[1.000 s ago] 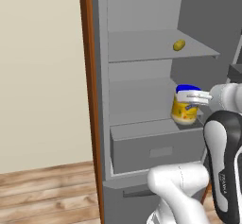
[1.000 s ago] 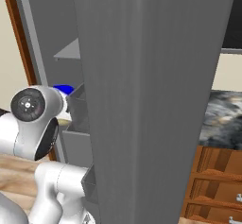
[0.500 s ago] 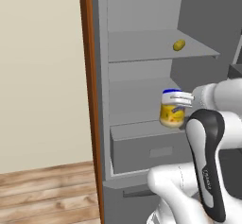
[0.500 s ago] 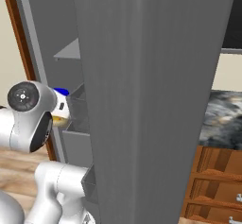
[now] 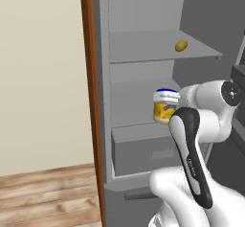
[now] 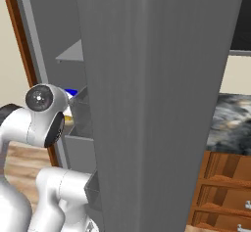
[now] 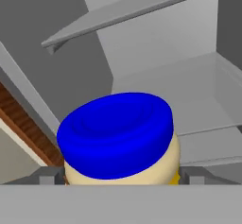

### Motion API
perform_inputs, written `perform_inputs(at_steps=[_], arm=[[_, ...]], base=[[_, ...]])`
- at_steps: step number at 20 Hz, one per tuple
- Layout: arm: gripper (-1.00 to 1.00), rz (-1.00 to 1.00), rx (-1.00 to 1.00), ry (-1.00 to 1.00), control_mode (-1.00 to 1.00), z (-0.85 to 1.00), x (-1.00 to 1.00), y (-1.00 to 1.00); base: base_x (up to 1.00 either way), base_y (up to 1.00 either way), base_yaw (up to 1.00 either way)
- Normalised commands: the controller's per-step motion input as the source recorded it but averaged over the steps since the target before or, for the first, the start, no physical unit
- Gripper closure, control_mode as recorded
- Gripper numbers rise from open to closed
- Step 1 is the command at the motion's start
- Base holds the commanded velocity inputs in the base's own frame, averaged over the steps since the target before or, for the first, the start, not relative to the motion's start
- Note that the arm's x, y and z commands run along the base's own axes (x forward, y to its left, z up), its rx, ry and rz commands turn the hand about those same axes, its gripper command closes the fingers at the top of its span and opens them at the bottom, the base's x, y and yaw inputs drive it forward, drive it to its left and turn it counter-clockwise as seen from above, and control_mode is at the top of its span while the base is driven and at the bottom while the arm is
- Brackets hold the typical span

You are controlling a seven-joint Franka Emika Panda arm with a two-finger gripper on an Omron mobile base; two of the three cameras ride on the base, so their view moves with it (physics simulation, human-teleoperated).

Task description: Move the mayonnaise and corn from the top shelf to the second highest shelf to make space. Then, place the pitcher from the counter on the cleared top shelf.

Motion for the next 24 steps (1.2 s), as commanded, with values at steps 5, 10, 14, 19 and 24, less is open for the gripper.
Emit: perform_inputs(at_steps=[5, 10, 14, 19, 24], arm=[[1.00, 0.00, 0.00, 0.00, -1.00, -0.34, 0.70, 0.00], [1.00, 0.00, 0.00, 0.00, -1.00, -0.28, 0.64, -0.10], [1.00, 0.00, 0.00, 0.00, -1.00, -0.19, 0.59, -0.27], [1.00, 0.00, 0.00, 0.00, -1.00, -0.11, 0.60, -0.25], [1.00, 0.00, -0.03, 0.01, -1.00, -0.14, 0.62, -0.08]], base=[[0.00, 0.00, 0.00], [0.00, 0.00, 0.00], [0.00, 0.00, 0.00], [0.00, 0.00, 0.00], [0.00, 0.00, 0.00]])
